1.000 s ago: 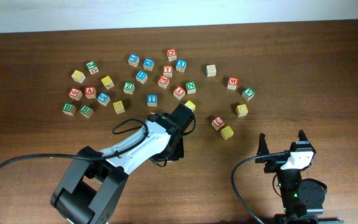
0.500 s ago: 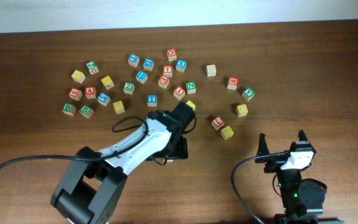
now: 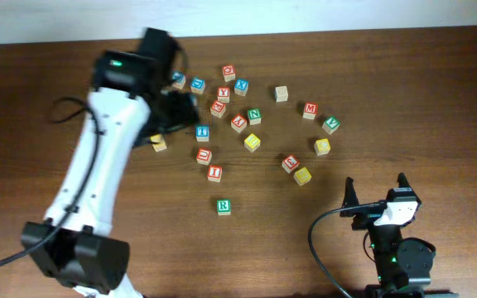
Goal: Spell out ICRA
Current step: 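Move the left gripper back over the yellow S block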
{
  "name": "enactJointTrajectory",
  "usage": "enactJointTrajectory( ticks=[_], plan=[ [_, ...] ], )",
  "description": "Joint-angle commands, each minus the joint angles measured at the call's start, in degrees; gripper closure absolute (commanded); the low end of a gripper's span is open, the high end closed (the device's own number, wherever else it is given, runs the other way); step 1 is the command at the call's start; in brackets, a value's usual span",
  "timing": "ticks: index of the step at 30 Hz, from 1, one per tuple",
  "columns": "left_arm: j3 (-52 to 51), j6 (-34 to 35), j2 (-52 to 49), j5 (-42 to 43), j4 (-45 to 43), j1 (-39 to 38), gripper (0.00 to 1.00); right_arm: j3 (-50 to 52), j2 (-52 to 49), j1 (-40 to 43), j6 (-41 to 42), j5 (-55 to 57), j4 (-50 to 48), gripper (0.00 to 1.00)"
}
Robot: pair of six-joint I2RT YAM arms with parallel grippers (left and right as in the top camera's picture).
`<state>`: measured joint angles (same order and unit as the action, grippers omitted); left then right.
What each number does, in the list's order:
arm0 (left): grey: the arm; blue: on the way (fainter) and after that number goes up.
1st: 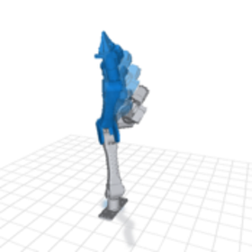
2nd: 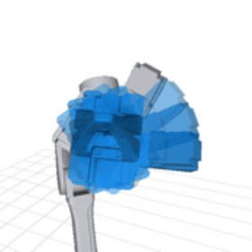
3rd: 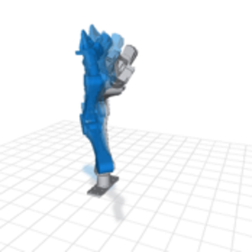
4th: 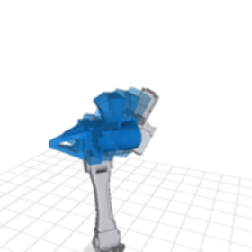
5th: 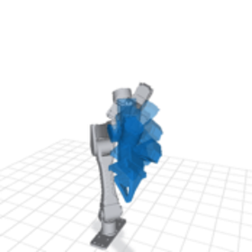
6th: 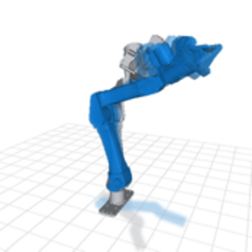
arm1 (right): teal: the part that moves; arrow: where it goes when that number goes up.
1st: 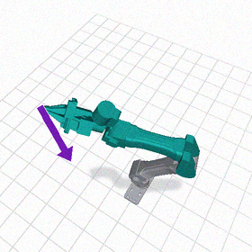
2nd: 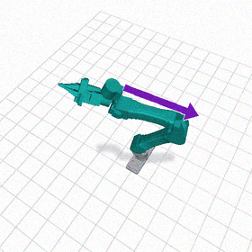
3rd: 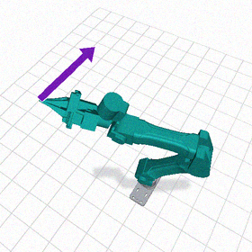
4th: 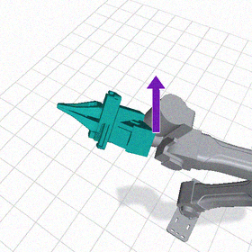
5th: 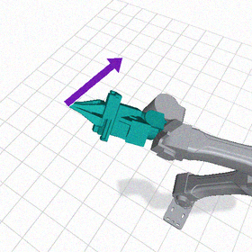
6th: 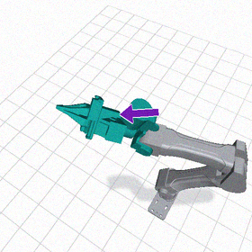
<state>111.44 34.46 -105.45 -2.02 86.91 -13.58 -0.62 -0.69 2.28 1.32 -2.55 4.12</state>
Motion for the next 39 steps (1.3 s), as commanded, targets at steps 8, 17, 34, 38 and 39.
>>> enactJointTrajectory(
  ticks=[8, 17, 34, 38, 39],
  plan=[
    [0.9, -0.9, 0.1, -0.8, 0.2, 15.7, 0.01, 0.3, 0.3, 0.4, 0.2, 0.2, 0.3, 0.02],
    [-1.0, -4.6, 0.0, -0.8, -7.3, 15.7, 0.01, 0.3, 0.3, 0.4, 0.2, 0.2, 0.3, 0.02],
    [-21.3, -12.3, -4.4, 0.0, -28.3, 9.2, 0.15, 0.3, 0.3, 0.4, 0.2, 0.2, 0.3, 0.02],
    [-21.9, -12.3, -8.7, -0.4, -29.9, 9.2, 0.12, 0.3, 0.3, 0.4, 0.2, 0.2, 0.3, 0.02],
    [-21.9, -12.3, -9.7, -0.3, -30.0, 9.2, 0.17, 0.3, 0.3, 0.4, 0.2, 0.2, 0.3, 0.02]
  ],
)
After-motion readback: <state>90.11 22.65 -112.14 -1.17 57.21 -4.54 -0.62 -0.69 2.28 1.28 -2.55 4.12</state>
